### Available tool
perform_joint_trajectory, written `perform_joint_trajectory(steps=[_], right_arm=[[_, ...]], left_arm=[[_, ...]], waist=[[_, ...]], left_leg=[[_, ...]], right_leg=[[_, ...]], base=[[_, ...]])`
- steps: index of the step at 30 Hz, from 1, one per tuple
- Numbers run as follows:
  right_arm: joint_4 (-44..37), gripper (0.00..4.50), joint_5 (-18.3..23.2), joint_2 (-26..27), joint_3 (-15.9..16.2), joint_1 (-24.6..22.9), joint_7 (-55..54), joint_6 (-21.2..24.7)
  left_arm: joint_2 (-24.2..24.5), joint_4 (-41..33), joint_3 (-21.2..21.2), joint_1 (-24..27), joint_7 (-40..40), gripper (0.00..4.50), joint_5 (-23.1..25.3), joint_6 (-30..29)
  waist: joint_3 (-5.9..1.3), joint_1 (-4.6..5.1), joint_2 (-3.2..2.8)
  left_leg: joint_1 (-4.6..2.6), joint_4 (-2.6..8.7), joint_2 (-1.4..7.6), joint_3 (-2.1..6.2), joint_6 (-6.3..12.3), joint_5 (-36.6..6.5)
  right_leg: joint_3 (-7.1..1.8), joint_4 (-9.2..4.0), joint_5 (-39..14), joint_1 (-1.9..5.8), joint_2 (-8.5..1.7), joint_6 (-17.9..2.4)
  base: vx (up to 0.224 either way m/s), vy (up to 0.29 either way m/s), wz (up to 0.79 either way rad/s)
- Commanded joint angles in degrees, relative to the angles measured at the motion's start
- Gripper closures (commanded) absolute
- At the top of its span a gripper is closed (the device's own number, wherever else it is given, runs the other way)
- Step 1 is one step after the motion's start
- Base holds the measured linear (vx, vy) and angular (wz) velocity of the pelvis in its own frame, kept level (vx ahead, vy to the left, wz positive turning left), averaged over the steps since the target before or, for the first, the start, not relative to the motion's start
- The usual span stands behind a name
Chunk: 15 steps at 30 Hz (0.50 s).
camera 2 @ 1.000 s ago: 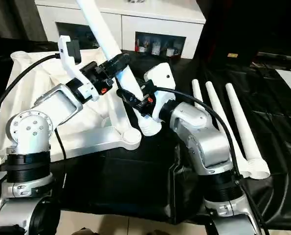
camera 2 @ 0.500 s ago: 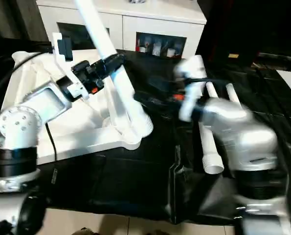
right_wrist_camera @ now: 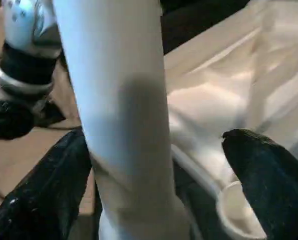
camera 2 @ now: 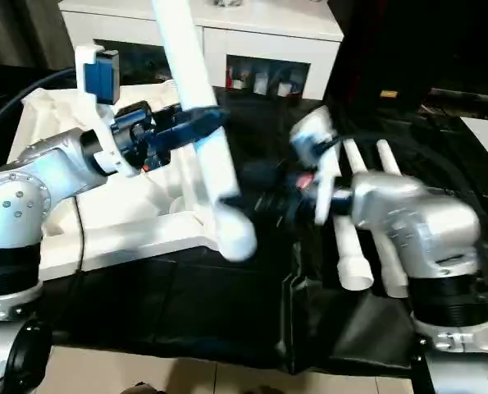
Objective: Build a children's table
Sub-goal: Pick table leg
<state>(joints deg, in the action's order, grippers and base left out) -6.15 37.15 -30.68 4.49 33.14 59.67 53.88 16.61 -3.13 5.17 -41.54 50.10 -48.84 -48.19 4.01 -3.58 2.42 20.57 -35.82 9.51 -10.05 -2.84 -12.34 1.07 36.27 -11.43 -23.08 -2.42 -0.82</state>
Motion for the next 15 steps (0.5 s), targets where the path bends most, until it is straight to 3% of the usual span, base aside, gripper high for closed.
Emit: perform_joint_trajectory(steps=[1, 15], right_arm=[[-0.1, 0.46, 1.4, -0.8, 0.4, 0.0, 1.4, 0.9], [-0.4, 1.73, 2.7, -0.1, 0.8, 0.2, 2.8, 1.0]], left_arm=[[0.2, -0.5, -0.8, -1.0, 1.3, 2.69, -0.7, 1.0], [0.5, 0.7, -1.2, -0.9, 2.9, 2.69, 0.8, 2.4]], waist=[[-4.39, -0.21, -0.01], [-4.45, -0.25, -0.08]], left_leg=[[-0.36, 3.73, 3.05, 0.85, 1.41, -1.2], [-0.33, 3.72, 3.0, 0.85, 1.1, -1.2]], right_leg=[[-2.56, -3.38, -2.0, 3.79, -4.82, -15.4], [-2.54, -3.38, -2.0, 3.79, -4.79, -15.2]], base=[[0.0, 0.0, 0.0], [0.0, 0.0, 0.0]])
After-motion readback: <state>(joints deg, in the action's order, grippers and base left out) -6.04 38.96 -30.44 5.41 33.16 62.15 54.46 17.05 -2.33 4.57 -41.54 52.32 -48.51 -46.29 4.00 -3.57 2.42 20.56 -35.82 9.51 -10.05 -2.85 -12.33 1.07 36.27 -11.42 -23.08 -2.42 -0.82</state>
